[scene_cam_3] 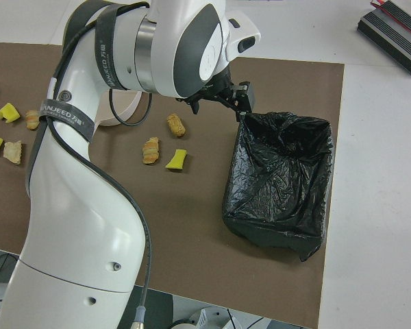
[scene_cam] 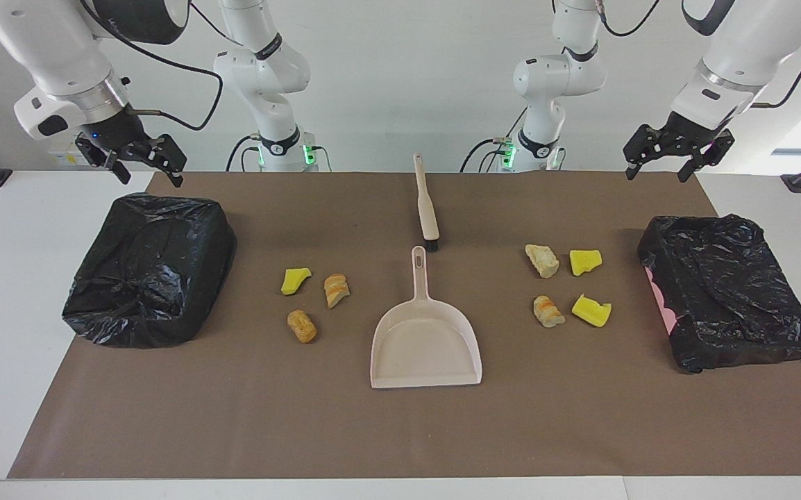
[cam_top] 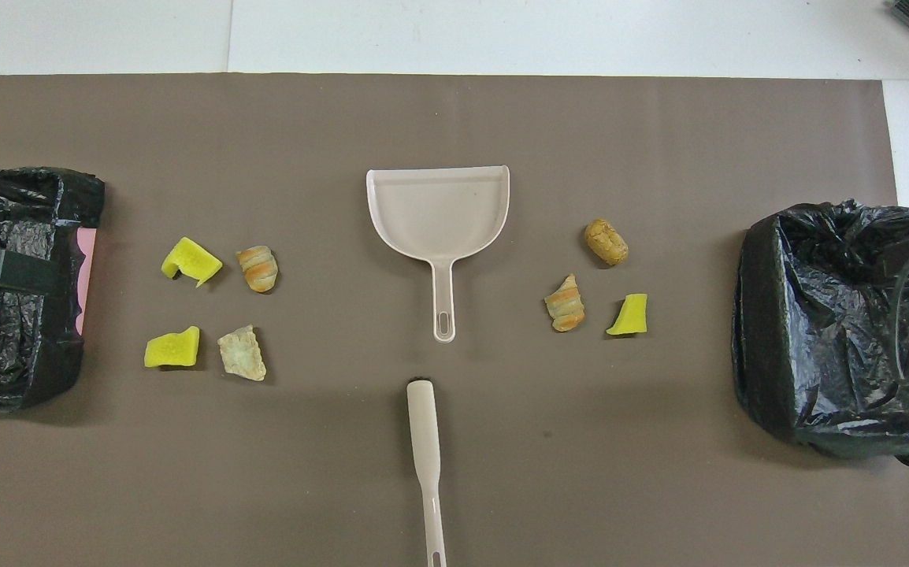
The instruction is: Sweep and dump trash in bin
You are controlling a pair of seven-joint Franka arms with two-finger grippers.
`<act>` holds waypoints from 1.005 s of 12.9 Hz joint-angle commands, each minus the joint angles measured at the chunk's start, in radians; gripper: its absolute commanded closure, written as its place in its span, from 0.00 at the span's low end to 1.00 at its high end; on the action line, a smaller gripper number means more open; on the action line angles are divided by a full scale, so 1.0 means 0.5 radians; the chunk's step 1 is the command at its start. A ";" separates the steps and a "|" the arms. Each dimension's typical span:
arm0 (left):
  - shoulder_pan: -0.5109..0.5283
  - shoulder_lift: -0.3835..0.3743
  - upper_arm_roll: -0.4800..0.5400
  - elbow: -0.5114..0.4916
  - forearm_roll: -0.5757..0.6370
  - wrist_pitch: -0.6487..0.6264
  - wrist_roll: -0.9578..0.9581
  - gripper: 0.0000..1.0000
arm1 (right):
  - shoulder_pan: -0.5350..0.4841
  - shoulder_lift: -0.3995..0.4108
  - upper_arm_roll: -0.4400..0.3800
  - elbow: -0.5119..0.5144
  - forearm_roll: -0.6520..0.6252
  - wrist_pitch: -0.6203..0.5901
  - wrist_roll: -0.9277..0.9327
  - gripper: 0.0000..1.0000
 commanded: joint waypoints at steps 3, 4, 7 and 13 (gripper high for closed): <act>0.020 -0.020 -0.010 -0.007 -0.013 0.013 -0.013 0.00 | 0.005 -0.043 -0.009 -0.051 0.028 0.002 0.029 0.00; 0.020 -0.020 -0.010 -0.007 -0.013 0.013 -0.013 0.00 | 0.005 -0.043 -0.009 -0.051 0.028 0.002 0.032 0.00; 0.020 -0.020 -0.010 -0.007 -0.013 0.013 -0.013 0.00 | 0.005 -0.043 -0.012 -0.051 0.031 -0.001 0.029 0.00; 0.020 -0.020 -0.010 -0.007 -0.013 0.013 -0.013 0.00 | -0.001 -0.046 -0.012 -0.051 0.028 -0.016 0.035 0.00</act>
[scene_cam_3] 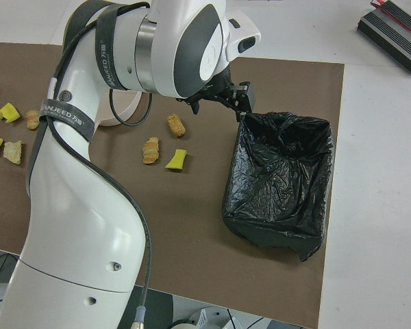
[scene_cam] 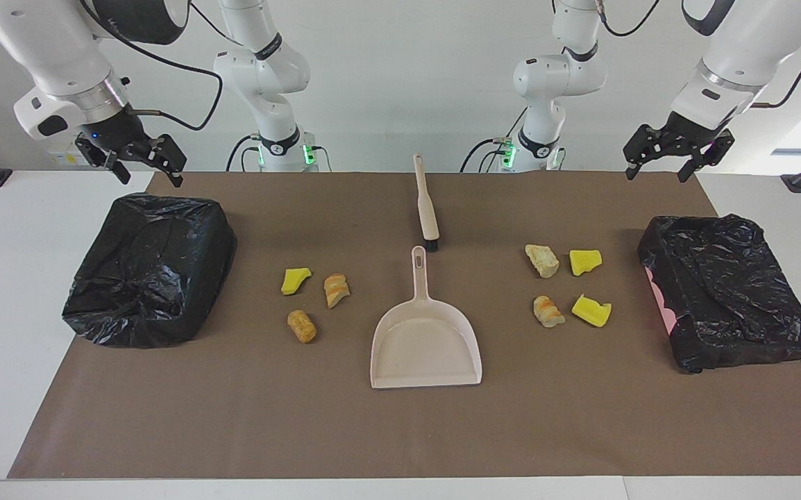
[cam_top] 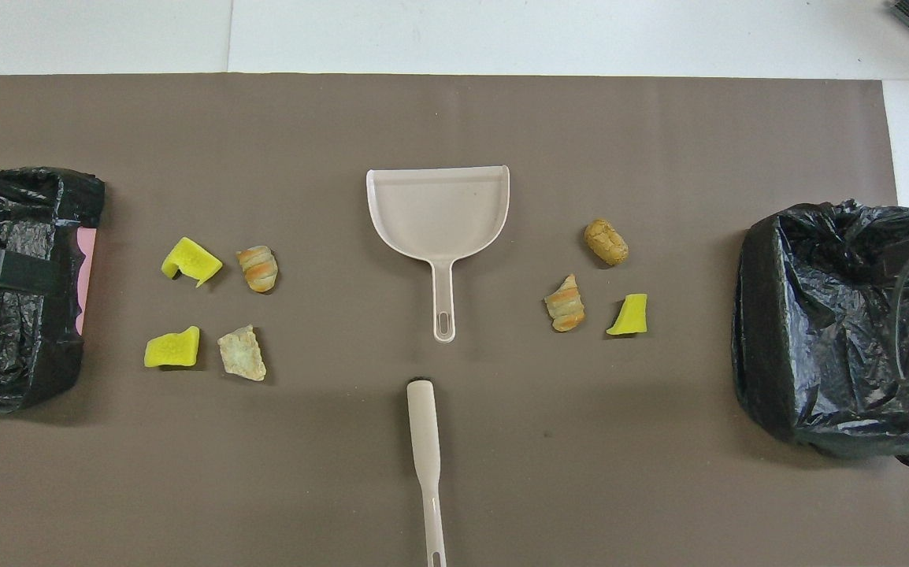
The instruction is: Sweep and dump trash in bin
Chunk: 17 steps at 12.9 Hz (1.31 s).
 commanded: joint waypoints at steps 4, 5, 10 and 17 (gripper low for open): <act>0.020 -0.020 -0.010 -0.007 -0.013 0.013 -0.013 0.00 | -0.010 -0.046 -0.011 -0.050 0.028 -0.019 0.038 0.00; 0.020 -0.020 -0.010 -0.007 -0.013 0.013 -0.013 0.00 | -0.010 -0.049 -0.011 -0.050 0.028 -0.019 0.038 0.00; 0.020 -0.020 -0.010 -0.007 -0.013 0.013 -0.013 0.00 | -0.013 -0.049 -0.011 -0.053 0.028 -0.028 0.038 0.00; 0.020 -0.020 -0.010 -0.007 -0.013 0.013 -0.013 0.00 | -0.007 -0.055 -0.011 -0.056 0.028 -0.065 0.041 0.00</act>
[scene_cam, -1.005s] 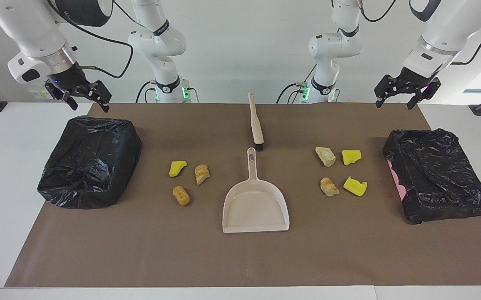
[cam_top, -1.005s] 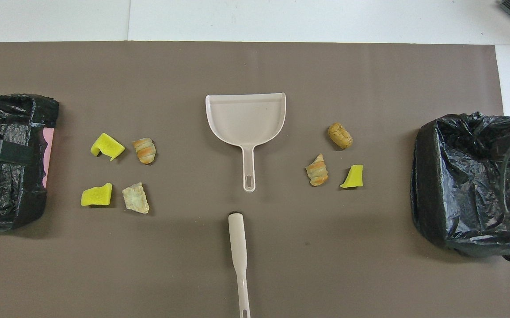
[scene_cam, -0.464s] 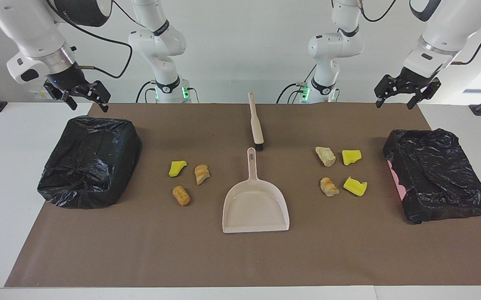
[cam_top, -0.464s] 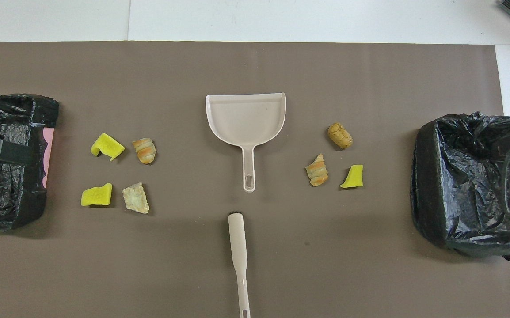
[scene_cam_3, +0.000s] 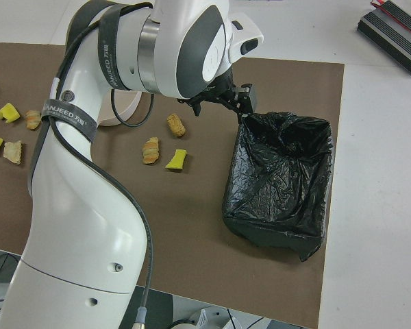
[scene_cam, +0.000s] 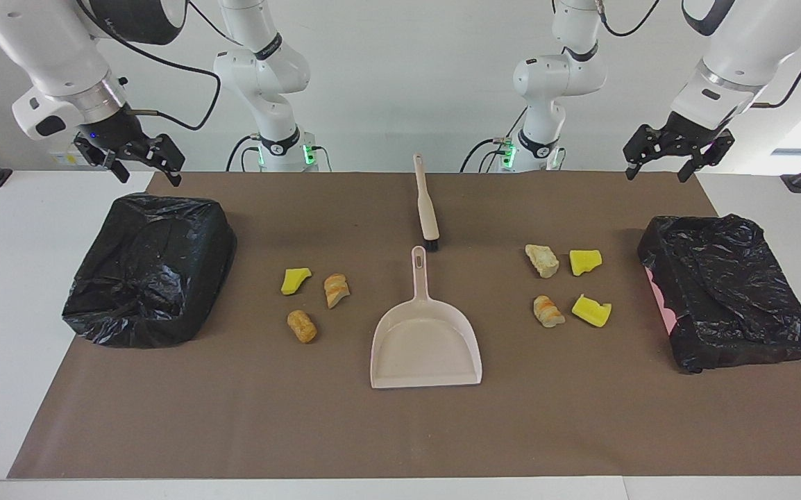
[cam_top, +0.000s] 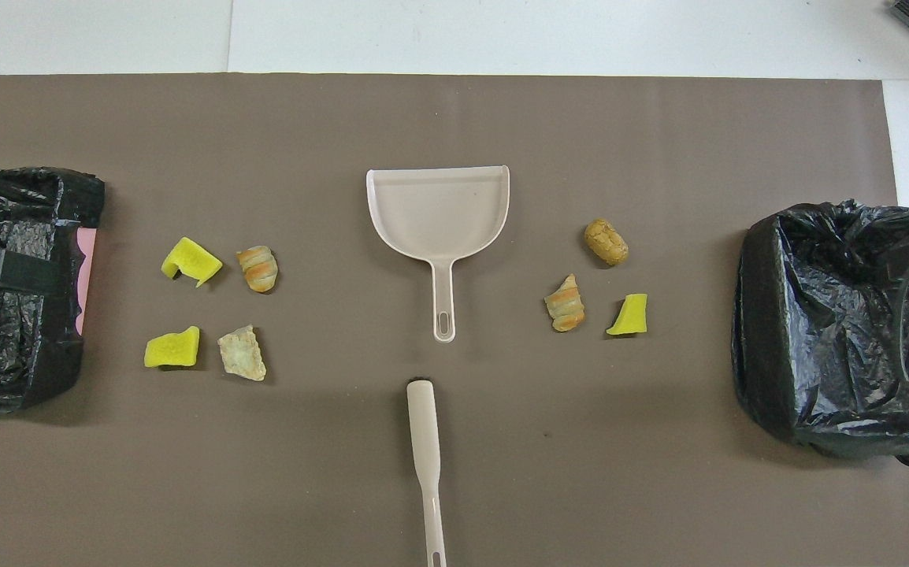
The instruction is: Sweep and dump trash in bin
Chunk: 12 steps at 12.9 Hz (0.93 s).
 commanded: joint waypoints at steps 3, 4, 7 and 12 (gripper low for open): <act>0.020 -0.020 -0.010 -0.007 -0.013 0.013 -0.013 0.00 | -0.002 -0.070 -0.001 -0.082 0.028 -0.030 0.035 0.00; 0.020 -0.020 -0.010 -0.007 -0.013 0.013 -0.013 0.00 | -0.002 -0.088 -0.001 -0.113 0.028 -0.021 0.038 0.00; 0.020 -0.020 -0.010 -0.007 -0.013 0.013 -0.010 0.00 | 0.040 -0.095 0.002 -0.126 0.040 0.025 0.047 0.00; -0.011 -0.020 -0.016 -0.004 -0.013 0.009 -0.013 0.00 | 0.215 -0.064 0.002 -0.123 0.043 0.029 0.240 0.00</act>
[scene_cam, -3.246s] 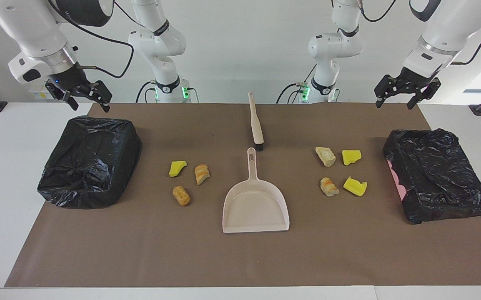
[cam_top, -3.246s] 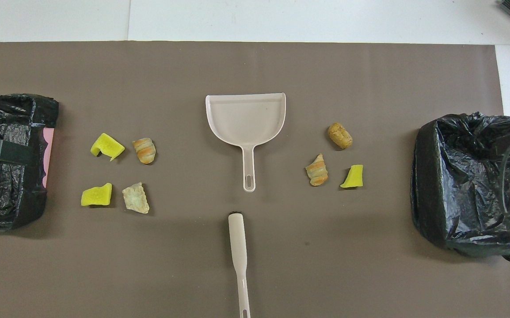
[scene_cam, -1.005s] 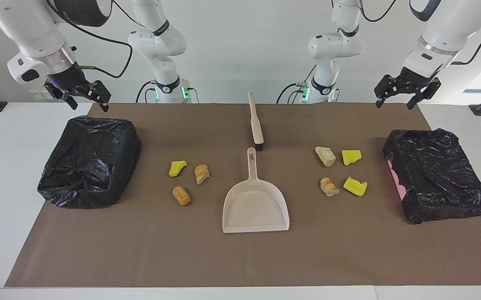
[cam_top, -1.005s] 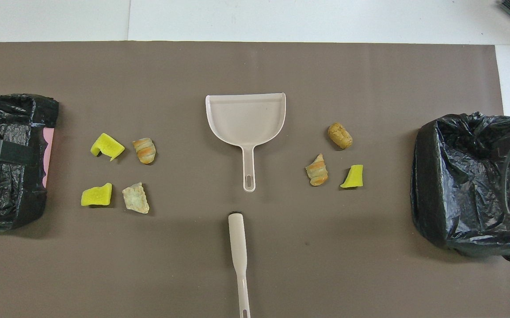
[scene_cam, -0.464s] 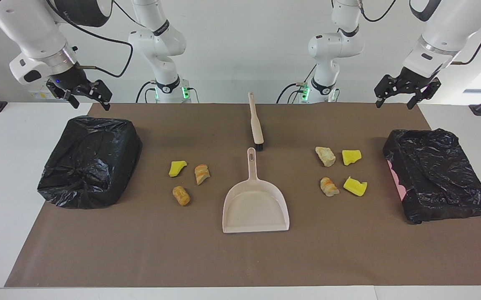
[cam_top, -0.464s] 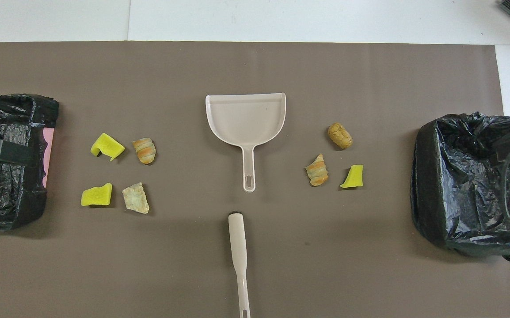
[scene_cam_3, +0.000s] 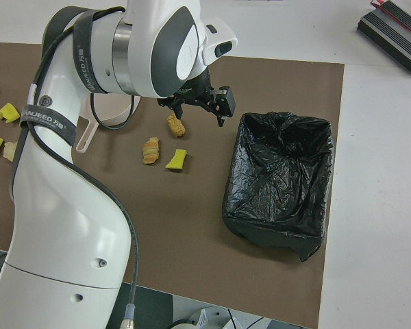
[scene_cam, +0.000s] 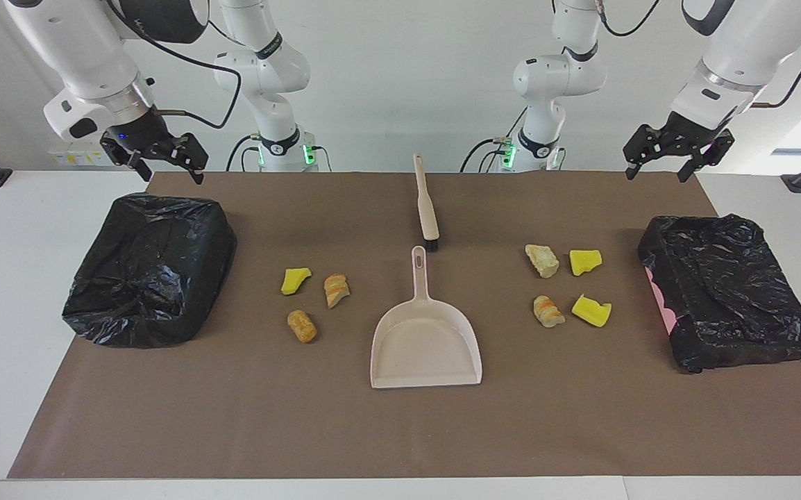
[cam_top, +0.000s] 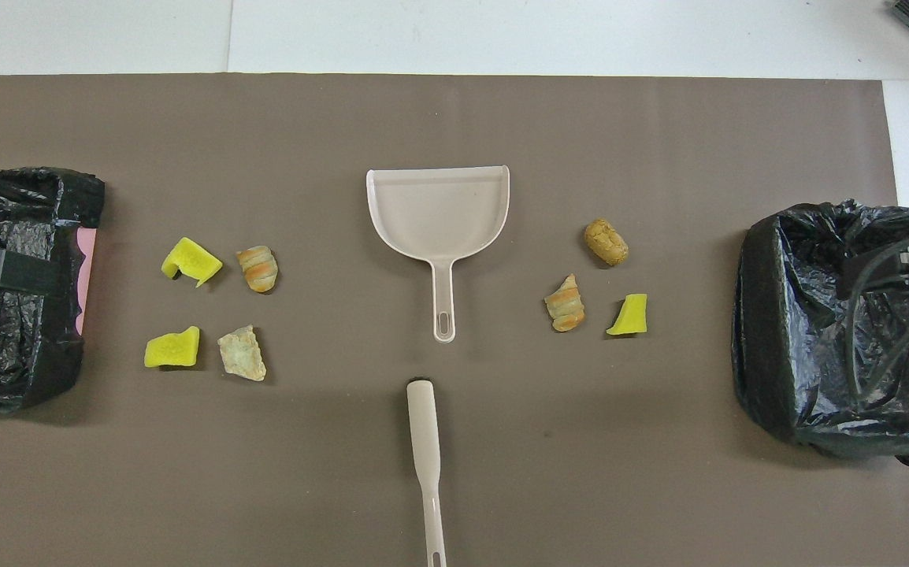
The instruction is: Sweep and dump trash in bin
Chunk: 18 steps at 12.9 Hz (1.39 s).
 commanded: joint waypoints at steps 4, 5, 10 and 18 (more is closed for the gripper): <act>-0.069 -0.066 -0.056 -0.083 -0.029 0.022 -0.028 0.00 | 0.148 0.078 -0.007 -0.015 0.040 0.045 0.131 0.00; -0.072 -0.091 -0.059 -0.117 -0.038 0.022 -0.028 0.00 | 0.175 0.124 -0.004 0.000 0.046 0.041 0.131 0.00; -0.176 -0.305 -0.059 -0.546 -0.123 0.104 -0.107 0.00 | 0.390 0.311 0.036 0.009 0.073 0.244 0.140 0.00; -0.675 -0.499 -0.059 -1.004 -0.188 0.371 -0.733 0.00 | 0.749 0.740 0.039 0.046 0.272 0.771 0.544 0.00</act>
